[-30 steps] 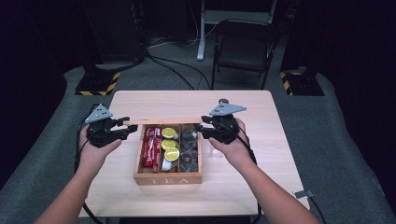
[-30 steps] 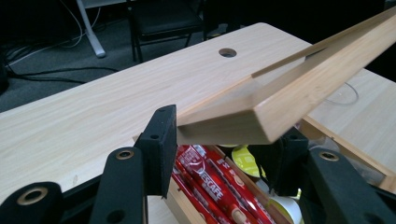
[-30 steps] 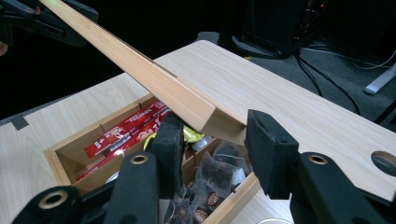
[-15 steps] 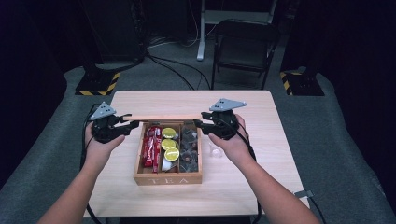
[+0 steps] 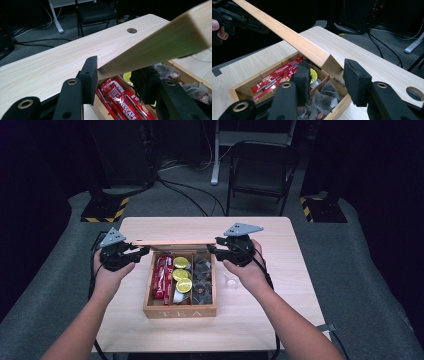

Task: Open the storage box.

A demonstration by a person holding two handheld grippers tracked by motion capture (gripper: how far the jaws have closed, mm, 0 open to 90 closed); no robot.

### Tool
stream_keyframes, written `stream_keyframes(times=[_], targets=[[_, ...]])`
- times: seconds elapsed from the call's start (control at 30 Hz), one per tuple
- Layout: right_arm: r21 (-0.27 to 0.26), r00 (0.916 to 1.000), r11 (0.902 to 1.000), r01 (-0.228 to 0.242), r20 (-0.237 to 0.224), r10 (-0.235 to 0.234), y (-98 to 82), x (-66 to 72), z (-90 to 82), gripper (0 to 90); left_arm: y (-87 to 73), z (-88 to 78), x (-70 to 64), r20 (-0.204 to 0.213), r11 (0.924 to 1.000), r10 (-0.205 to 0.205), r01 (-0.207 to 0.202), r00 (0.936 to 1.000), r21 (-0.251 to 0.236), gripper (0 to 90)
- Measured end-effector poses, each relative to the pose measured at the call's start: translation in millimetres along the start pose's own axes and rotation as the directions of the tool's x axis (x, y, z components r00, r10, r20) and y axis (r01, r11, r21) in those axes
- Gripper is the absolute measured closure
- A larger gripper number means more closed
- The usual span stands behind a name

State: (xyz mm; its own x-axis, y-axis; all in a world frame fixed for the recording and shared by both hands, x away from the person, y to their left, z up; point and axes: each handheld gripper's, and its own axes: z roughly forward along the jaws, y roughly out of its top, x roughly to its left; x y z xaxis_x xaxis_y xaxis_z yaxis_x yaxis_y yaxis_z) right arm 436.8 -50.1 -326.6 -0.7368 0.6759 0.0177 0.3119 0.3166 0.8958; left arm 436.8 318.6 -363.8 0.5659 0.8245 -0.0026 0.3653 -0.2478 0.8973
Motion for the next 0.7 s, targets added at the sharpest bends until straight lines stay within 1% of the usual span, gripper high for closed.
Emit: stream_keyframes(times=[0.03,0.13,0.23,0.27,0.3,0.33,0.43,0.53,0.6,0.63,0.7], targets=[[-0.007,0.9999,0.9999,0.011,-0.002,-0.011,0.4,-2.1,1.1,57.6,0.1,0.4,0.4,0.000,1.0000,0.001,-0.001,1.0000,0.001,57.3],[-0.012,0.9999,0.9999,0.010,0.006,-0.010,0.5,-4.2,3.4,56.9,0.4,1.6,1.8,0.001,1.0000,-0.001,0.001,1.0000,-0.002,57.6],[-0.003,0.9999,1.0000,-0.009,0.008,0.009,0.1,-4.6,3.7,55.4,0.6,1.9,2.2,-0.001,1.0000,-0.004,0.004,1.0000,-0.002,57.7],[-0.011,0.9999,0.9999,0.012,0.007,-0.012,-0.2,-7.5,4.9,55.0,0.7,2.1,2.3,-0.001,1.0000,-0.004,0.004,1.0000,-0.003,57.9],[-0.011,0.9999,0.9999,0.012,0.007,-0.012,-0.2,-7.5,4.9,55.0,0.7,2.6,2.4,-0.003,1.0000,-0.005,0.005,1.0000,-0.006,57.9],[0.000,0.9999,1.0000,-0.002,0.012,0.002,-1.0,-7.8,4.1,54.8,1.0,3.0,2.9,-0.003,0.9999,-0.007,0.007,1.0000,-0.008,58.1],[-0.006,0.9998,1.0000,0.000,0.018,0.000,-2.4,-8.5,4.8,54.6,2.0,3.7,4.1,-0.003,0.9999,-0.008,0.008,1.0000,-0.006,58.3],[0.004,0.9997,1.0000,-0.003,0.024,0.002,-7.2,-9.7,6.7,54.4,2.8,5.0,4.5,-0.010,0.9998,-0.016,0.016,0.9998,-0.011,58.5],[0.002,0.9997,1.0000,0.000,0.024,0.000,-8.4,-9.8,7.4,54.3,3.4,5.4,5.1,-0.006,0.9997,-0.021,0.021,0.9998,-0.010,58.5],[0.012,0.9997,0.9999,-0.004,0.023,0.004,-12.9,-8.9,8.5,53.9,3.4,5.8,5.4,-0.007,0.9997,-0.023,0.023,0.9997,-0.011,58.5],[0.015,0.9997,0.9999,-0.006,0.025,0.005,-15.1,-8.2,9.5,53.8,3.4,6.6,6.1,-0.006,0.9996,-0.026,0.026,0.9996,-0.011,58.5]])
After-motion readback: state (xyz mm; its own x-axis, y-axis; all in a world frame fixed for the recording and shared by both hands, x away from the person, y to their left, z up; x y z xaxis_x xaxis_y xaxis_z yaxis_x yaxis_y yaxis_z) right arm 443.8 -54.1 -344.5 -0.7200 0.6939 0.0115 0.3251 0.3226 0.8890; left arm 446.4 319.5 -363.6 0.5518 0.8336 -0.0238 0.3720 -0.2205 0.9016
